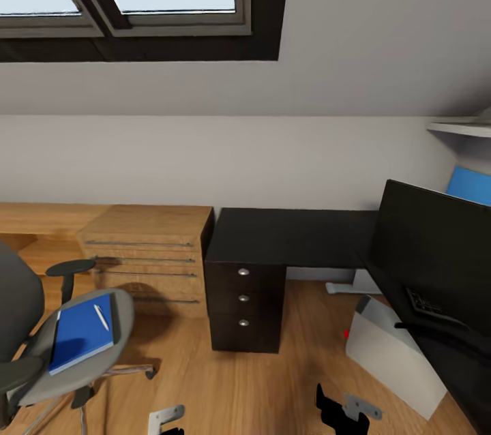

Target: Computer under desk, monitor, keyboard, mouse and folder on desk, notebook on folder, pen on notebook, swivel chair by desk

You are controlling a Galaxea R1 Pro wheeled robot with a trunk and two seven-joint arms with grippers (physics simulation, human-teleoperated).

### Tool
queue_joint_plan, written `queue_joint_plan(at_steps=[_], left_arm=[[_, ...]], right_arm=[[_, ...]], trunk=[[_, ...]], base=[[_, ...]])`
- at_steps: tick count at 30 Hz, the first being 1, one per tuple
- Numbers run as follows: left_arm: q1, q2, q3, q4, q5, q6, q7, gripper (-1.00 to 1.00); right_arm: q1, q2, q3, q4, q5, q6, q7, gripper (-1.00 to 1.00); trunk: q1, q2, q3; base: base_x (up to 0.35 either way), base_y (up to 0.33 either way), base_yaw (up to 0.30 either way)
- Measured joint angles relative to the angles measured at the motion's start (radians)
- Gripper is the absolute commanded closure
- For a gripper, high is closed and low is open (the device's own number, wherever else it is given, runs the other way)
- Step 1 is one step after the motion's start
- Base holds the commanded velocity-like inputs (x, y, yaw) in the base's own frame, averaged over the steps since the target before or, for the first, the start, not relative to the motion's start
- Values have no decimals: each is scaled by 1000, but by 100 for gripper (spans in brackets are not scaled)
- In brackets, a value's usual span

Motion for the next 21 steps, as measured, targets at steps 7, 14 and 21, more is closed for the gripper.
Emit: queue_joint_plan(at_steps=[7,14,21], left_arm=[[0,-2,0,-1,1,-140,1,-100],[0,-37,-10,-72,-3,-203,0,-100],[0,-55,-30,-367,-58,-91,5,-100]], right_arm=[[0,0,4,-4,2,-74,2,-100],[-2,3,33,-42,5,-203,5,-100],[-4,4,38,-372,7,0,-8,-100]], trunk=[[0,0,0],[0,0,0],[0,0,0]], base=[[0,0,-187],[0,0,-16],[0,0,-1]])
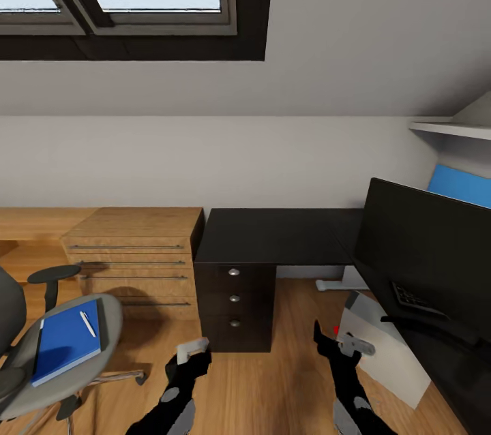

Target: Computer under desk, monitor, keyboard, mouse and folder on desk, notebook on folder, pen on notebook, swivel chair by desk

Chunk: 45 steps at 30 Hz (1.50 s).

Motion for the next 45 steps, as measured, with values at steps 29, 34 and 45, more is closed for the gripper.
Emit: queue_joint_plan(at_steps=[29,34,45], left_arm=[[0,4,-9,-381,-17,592,1,-100],[0,4,-9,-380,-17,592,2,-100],[0,4,-10,-380,-17,592,2,-100]], right_arm=[[18,-9,-10,-666,-6,1029,-321,-100],[18,-9,-10,-667,-6,1029,-321,-100],[24,-6,-7,-674,-6,981,-323,-100]], trunk=[[0,0,0],[0,0,0],[1,0,0]], base=[[37,0,0],[61,0,0],[-200,0,0]])
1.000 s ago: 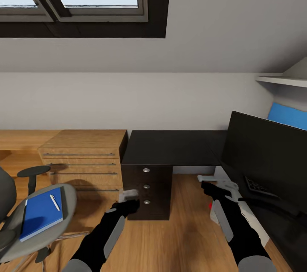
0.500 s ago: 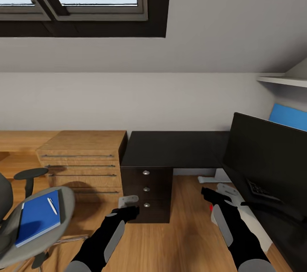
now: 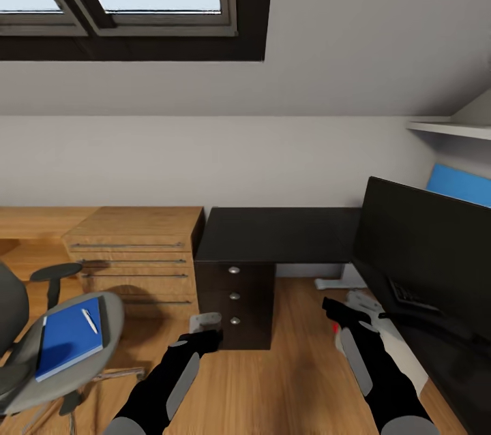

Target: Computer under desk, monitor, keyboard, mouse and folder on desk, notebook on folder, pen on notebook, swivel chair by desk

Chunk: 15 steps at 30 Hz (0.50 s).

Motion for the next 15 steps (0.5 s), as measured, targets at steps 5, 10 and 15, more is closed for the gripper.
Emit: queue_joint_plan(at_steps=[5,10,15], left_arm=[[0,0,0,0,0,0,0,-100],[0,0,0,0,0,0,0,-100],[0,0,0,0,0,0,0,-100]], right_arm=[[0,-1,-1,-1,0,-1,-1,-100],[2,-1,-1,-1,0,-1,-2,-100],[3,-1,-1,-1,1,0,-2,-100]], trunk=[[0,0,0],[0,0,0],[0,0,0]], base=[[-333,-3,0],[-321,-109,0],[-277,-210,-2]])
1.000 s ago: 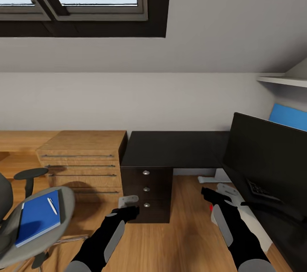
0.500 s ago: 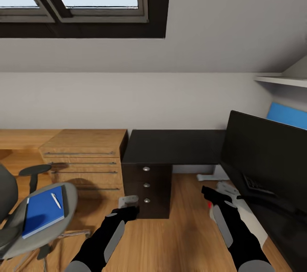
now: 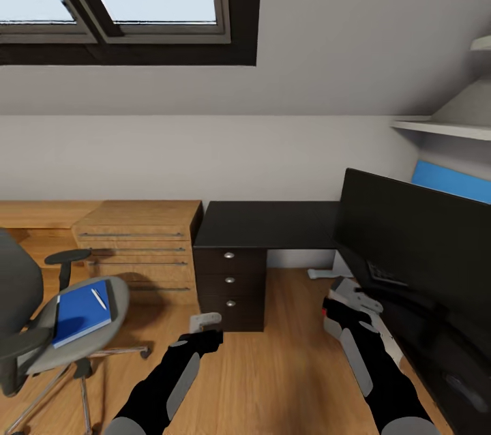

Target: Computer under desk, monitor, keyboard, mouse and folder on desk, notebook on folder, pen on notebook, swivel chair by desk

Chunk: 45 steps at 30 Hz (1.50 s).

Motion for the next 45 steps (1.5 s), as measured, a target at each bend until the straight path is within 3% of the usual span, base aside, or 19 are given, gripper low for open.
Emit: queue_joint_plan(at_steps=[21,31,45], left_arm=[[0,0,0,2,0,0,3,-100],[0,0,0,3,0,0,3,-100],[0,1,0,6,0,0,-2,-100]], right_arm=[[5,-4,0,-3,4,0,-2,-100],[77,-5,0,-116,81,0,0,-100],[85,-2,-2,-137,89,0,0,-100]], trunk=[[0,0,5],[0,0,5],[-1,0,5]], base=[[-145,-74,-46],[-257,-39,0],[-29,-56,0]])
